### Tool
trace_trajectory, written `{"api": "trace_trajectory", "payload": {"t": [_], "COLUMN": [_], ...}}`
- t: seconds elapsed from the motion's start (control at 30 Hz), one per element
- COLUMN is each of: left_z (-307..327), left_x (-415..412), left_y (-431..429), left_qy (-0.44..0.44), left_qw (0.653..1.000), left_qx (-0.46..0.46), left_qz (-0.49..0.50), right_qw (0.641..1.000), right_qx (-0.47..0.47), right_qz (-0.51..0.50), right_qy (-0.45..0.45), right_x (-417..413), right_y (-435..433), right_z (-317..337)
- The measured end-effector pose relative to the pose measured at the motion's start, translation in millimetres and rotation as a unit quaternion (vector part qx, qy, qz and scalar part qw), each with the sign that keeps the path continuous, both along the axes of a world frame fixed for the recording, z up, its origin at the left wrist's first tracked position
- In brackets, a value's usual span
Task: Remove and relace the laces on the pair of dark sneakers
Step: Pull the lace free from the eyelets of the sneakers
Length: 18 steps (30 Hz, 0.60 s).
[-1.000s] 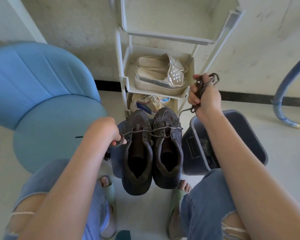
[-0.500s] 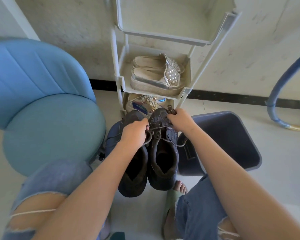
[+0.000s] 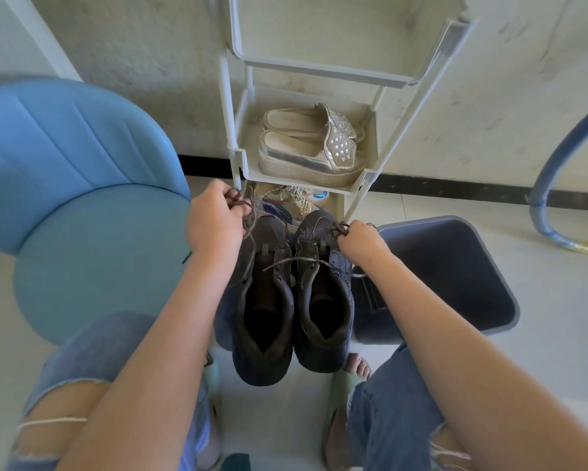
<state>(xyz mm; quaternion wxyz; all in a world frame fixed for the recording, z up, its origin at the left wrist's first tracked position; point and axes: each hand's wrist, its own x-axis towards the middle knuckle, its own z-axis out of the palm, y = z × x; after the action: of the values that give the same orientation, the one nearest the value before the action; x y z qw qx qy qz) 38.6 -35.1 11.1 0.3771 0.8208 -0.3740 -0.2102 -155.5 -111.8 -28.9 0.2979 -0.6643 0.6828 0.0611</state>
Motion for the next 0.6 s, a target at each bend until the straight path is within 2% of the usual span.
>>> {"api": "trace_trajectory", "payload": {"t": [0.2,0.33,0.4,0.53,0.6], "left_z": [11.1,18.5,20.8,22.8,21.6], "left_x": [-1.1,1.5,2.4,1.4,0.5], "left_y": [0.4,1.6,2.1,2.2,1.6], "left_qy": [-0.006,0.023,0.037,0.059,0.065], "left_qw": [0.998,0.998,0.997,0.996,0.996], "left_qx": [-0.055,-0.065,-0.066,-0.067,-0.055], "left_qz": [0.002,-0.005,-0.005,-0.013,-0.022], "right_qw": [0.997,0.987,0.985,0.978,0.975], "right_qx": [0.035,0.044,0.016,-0.108,-0.108], "right_qz": [0.053,0.152,0.174,0.179,0.188], "right_qy": [-0.047,0.011,0.007,0.011,0.044], "right_x": [11.4,17.3,19.7,25.5,26.4], "right_y": [4.7,9.7,9.9,10.8,12.2], "right_z": [-2.3,-1.1,5.5,25.3,27.1]}}
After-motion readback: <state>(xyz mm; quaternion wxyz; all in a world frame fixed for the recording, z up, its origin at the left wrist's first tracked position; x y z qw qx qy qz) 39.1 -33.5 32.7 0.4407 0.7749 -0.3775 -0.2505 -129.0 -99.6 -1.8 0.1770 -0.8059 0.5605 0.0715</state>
